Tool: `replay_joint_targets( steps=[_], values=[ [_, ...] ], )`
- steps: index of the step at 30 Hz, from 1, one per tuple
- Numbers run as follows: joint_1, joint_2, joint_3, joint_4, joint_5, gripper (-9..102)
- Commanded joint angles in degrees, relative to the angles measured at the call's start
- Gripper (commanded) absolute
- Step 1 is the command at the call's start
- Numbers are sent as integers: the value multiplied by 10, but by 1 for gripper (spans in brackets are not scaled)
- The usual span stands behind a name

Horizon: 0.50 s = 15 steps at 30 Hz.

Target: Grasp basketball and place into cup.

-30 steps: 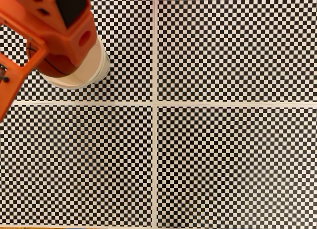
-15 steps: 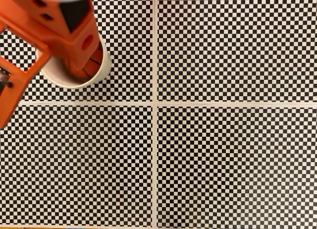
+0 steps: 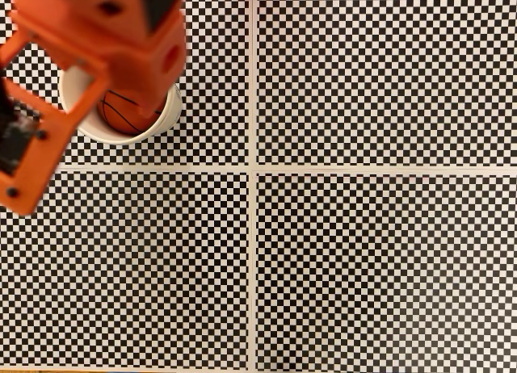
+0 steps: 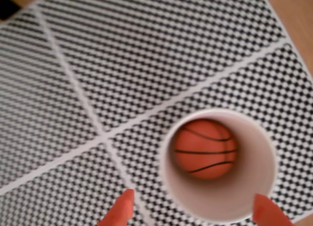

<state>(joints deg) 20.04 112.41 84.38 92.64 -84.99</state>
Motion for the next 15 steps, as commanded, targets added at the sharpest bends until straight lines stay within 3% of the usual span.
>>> replay_joint_targets(
  steps=[1,15],
  values=[
    [-46,43,9,6,23,25],
    [-206,344,238,-9,81,23]
  ],
)
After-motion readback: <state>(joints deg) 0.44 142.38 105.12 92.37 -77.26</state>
